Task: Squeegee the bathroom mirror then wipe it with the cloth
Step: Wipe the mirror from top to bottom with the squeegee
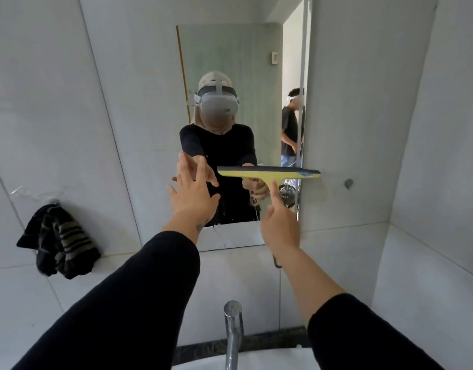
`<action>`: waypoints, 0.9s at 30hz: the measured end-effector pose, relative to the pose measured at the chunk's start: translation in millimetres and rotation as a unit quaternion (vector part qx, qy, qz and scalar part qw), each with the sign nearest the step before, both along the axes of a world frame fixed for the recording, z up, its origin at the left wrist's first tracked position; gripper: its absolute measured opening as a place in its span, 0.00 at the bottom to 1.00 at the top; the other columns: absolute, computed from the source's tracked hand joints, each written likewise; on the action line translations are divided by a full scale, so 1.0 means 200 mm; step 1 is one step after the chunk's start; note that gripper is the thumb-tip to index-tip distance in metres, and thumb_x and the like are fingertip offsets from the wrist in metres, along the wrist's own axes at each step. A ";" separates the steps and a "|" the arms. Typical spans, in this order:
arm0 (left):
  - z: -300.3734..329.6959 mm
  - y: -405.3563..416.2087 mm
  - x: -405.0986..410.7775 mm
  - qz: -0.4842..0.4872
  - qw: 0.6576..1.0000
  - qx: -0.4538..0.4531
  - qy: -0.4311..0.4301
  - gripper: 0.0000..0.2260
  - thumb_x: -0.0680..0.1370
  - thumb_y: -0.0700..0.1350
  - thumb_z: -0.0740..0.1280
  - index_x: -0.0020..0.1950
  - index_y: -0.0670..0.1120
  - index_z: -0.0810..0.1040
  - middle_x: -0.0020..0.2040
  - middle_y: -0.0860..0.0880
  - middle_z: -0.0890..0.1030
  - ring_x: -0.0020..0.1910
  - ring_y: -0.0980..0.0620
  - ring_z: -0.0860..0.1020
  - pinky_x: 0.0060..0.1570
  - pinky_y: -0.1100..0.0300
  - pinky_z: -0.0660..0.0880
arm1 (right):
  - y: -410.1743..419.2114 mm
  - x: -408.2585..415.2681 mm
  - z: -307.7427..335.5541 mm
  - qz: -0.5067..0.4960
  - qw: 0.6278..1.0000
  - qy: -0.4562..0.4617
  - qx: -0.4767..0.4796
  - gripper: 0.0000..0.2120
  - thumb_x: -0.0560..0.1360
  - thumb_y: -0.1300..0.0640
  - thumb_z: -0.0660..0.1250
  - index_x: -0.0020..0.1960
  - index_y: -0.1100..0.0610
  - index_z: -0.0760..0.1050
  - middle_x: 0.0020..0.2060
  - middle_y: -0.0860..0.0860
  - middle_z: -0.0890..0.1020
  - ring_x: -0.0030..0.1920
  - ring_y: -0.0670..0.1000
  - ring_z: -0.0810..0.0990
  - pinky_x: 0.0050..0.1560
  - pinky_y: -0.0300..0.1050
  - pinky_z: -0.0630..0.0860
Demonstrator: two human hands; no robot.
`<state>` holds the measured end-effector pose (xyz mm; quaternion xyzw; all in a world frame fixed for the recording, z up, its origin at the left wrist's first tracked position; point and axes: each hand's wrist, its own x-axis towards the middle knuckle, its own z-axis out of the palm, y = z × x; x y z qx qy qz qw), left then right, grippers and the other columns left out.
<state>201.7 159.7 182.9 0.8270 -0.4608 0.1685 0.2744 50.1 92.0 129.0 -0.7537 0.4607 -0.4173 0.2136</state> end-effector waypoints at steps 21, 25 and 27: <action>-0.10 0.32 0.32 0.101 0.995 0.013 -0.004 0.38 0.77 0.53 0.64 0.78 0.50 0.42 0.77 0.46 0.37 0.77 0.44 0.49 0.72 0.39 0.51 | 0.39 0.46 -0.09 0.076 0.985 -0.119 0.103 0.27 0.83 0.59 0.50 0.78 0.47 0.44 0.28 0.50 0.67 0.29 0.44 0.66 0.28 0.36 0.60; -0.10 0.40 0.37 0.115 0.993 0.023 0.003 0.37 0.78 0.53 0.63 0.77 0.49 0.41 0.77 0.46 0.36 0.77 0.44 0.45 0.73 0.39 0.49 | 0.50 0.57 -0.11 0.104 0.987 -0.086 0.083 0.28 0.82 0.60 0.50 0.78 0.48 0.45 0.31 0.51 0.71 0.31 0.47 0.70 0.31 0.37 0.65; -0.11 0.45 0.40 0.120 0.993 0.022 0.011 0.37 0.78 0.52 0.63 0.77 0.50 0.41 0.77 0.46 0.36 0.77 0.45 0.44 0.73 0.38 0.49 | 0.55 0.62 -0.12 0.120 0.986 -0.064 0.093 0.28 0.82 0.59 0.50 0.78 0.45 0.45 0.37 0.52 0.74 0.38 0.50 0.74 0.39 0.43 0.70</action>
